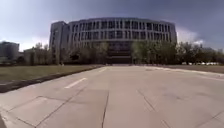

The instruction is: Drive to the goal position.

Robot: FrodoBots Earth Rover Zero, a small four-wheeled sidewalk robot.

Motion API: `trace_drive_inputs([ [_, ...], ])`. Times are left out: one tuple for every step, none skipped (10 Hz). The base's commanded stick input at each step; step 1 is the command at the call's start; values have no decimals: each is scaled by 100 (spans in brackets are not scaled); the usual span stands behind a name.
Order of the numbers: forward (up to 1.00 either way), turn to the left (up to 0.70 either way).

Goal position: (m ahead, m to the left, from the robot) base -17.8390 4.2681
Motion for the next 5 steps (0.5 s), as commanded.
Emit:
trace_drive_inputs([
  [0,70],
  [0,70],
  [0,70],
  [0,70],
  [0,70],
])
